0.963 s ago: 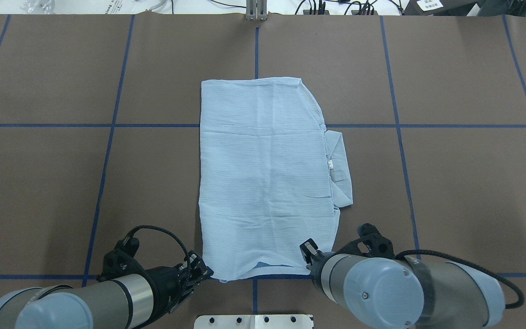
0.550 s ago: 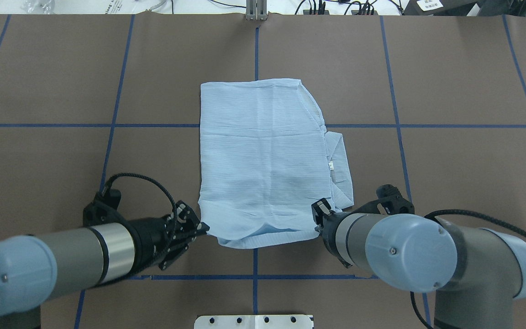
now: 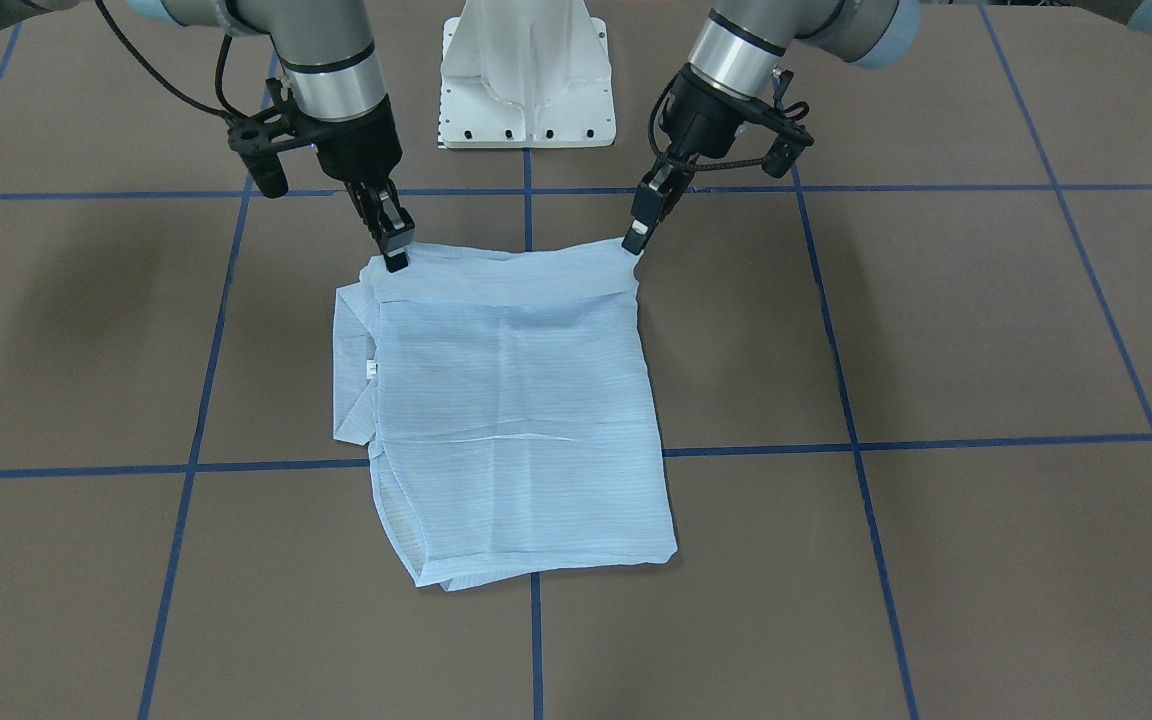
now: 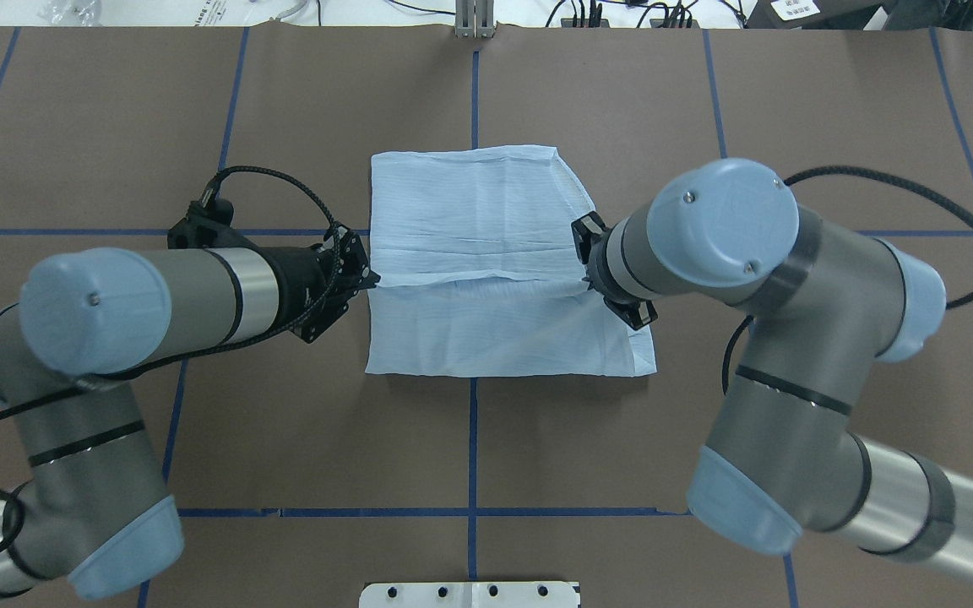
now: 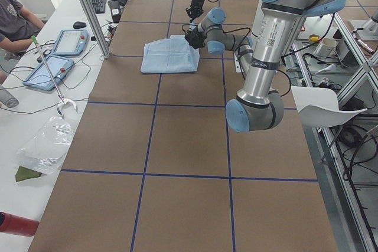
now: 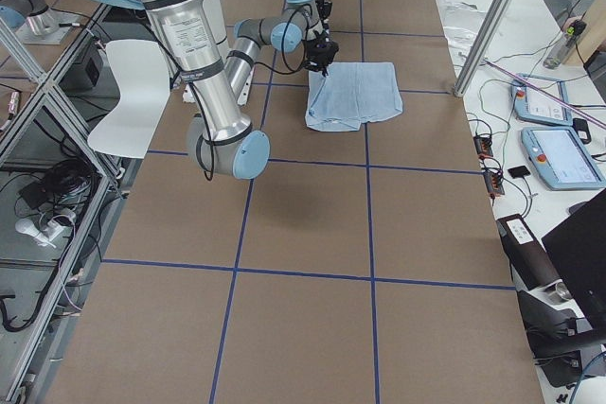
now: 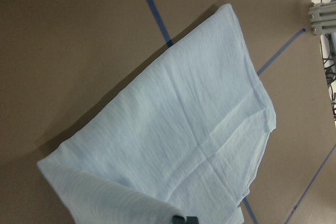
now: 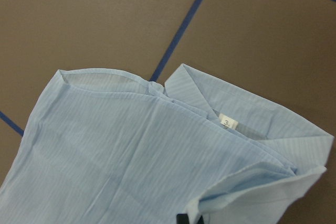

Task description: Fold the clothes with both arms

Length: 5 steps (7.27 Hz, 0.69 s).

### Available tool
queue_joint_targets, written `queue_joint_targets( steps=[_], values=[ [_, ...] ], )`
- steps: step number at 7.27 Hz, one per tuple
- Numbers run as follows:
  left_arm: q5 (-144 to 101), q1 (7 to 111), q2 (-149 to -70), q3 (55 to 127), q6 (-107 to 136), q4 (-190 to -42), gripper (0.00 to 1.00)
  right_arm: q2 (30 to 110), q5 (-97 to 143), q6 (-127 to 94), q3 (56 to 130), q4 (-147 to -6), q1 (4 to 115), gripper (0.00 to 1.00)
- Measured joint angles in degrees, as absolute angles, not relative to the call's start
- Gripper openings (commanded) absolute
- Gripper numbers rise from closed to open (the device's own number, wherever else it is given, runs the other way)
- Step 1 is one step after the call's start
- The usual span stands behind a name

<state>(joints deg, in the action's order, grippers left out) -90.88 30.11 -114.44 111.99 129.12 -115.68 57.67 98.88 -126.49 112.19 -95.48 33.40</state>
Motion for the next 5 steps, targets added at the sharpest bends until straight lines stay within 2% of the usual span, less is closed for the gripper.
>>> queue_joint_targets(
  steps=[5],
  values=[
    [-91.8,38.0,-125.2,86.4,121.0,-127.6,0.0,44.4,104.9,-115.7,81.0,-82.0,40.7,0.0]
  ],
)
